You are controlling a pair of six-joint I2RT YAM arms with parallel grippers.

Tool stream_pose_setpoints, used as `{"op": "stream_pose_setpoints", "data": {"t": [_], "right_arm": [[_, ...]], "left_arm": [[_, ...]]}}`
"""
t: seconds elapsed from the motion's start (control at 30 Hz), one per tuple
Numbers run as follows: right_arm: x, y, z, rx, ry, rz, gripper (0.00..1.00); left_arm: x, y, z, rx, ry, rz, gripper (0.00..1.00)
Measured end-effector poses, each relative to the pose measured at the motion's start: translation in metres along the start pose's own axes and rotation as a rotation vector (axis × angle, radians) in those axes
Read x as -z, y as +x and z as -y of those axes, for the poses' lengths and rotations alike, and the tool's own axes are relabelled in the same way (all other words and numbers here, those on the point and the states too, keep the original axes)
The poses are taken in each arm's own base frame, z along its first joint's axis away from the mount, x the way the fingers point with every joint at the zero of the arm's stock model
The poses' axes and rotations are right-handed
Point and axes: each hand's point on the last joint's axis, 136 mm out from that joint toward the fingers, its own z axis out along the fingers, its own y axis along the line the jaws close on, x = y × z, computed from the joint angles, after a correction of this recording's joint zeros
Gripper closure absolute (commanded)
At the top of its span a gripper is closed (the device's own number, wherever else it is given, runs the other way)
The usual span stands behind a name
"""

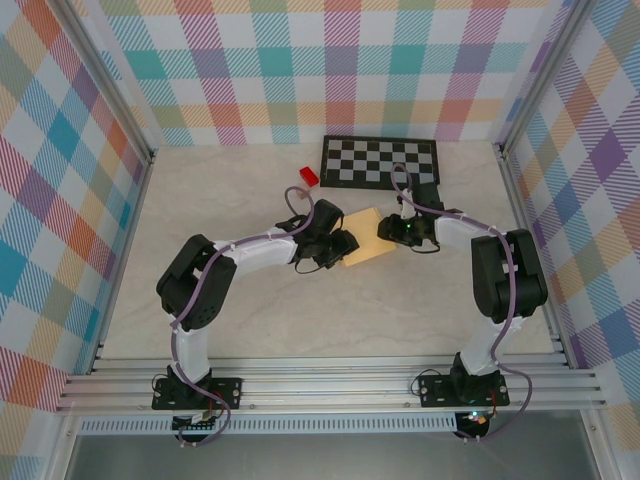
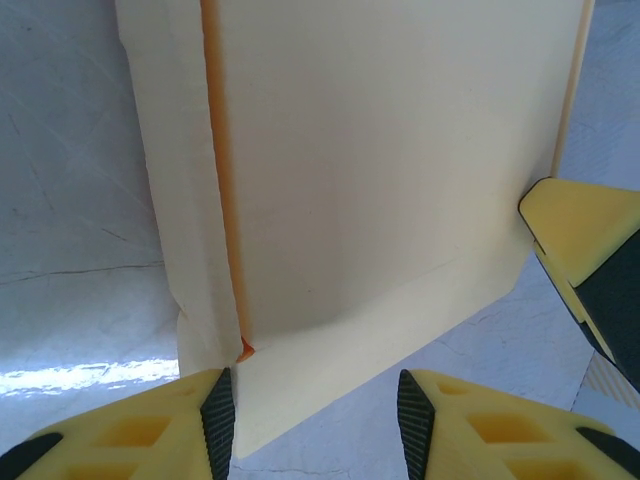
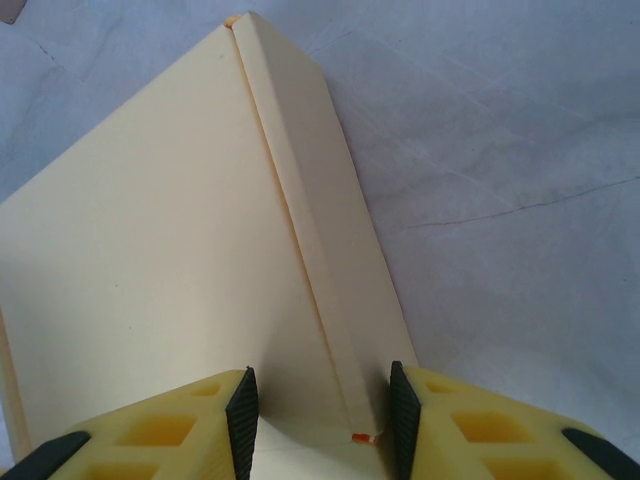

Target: Fold the paper box

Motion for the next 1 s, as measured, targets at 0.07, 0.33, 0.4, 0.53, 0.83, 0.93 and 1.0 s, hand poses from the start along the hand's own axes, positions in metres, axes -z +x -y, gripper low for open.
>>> {"op": "stream_pose_setpoints", "data": {"t": [0.07, 0.33, 0.4, 0.53, 0.83, 0.93, 1.0], "right_arm": [[-0.0005, 0.0002, 0.0003, 0.000, -0.001, 0.002, 0.59], [-0.0010, 0.0002, 0.0003, 0.001, -0.003, 0.004, 0.60], [-0.0012, 0.0002, 0.0004, 0.001, -0.003, 0.004, 0.61], [-0.0014, -0.0002, 0.0003, 0.002, -0.004, 0.006, 0.61], [-0.0020, -0.0069, 0.0038, -0.005, 0.018, 0.036, 0.61], [-0.0025, -0.0075, 0.0042, -0.005, 0.021, 0.039, 0.61], [-0.0030, -0.0088, 0.0045, -0.003, 0.022, 0.044, 0.61]], "left_arm": [[0.0000, -0.0001, -0.0001, -0.002, -0.001, 0.000, 0.52], [0.0004, -0.0028, -0.0022, -0.103, -0.014, 0.015, 0.53], [0.0002, -0.0026, -0.0027, -0.110, -0.013, 0.012, 0.53], [-0.0001, -0.0037, -0.0022, -0.098, -0.002, 0.010, 0.52], [-0.0013, -0.0081, 0.0068, 0.009, 0.048, 0.029, 0.52], [-0.0039, -0.0080, 0.0051, 0.055, 0.065, 0.034, 0.52], [-0.0049, -0.0082, 0.0053, 0.082, 0.077, 0.037, 0.52]]}}
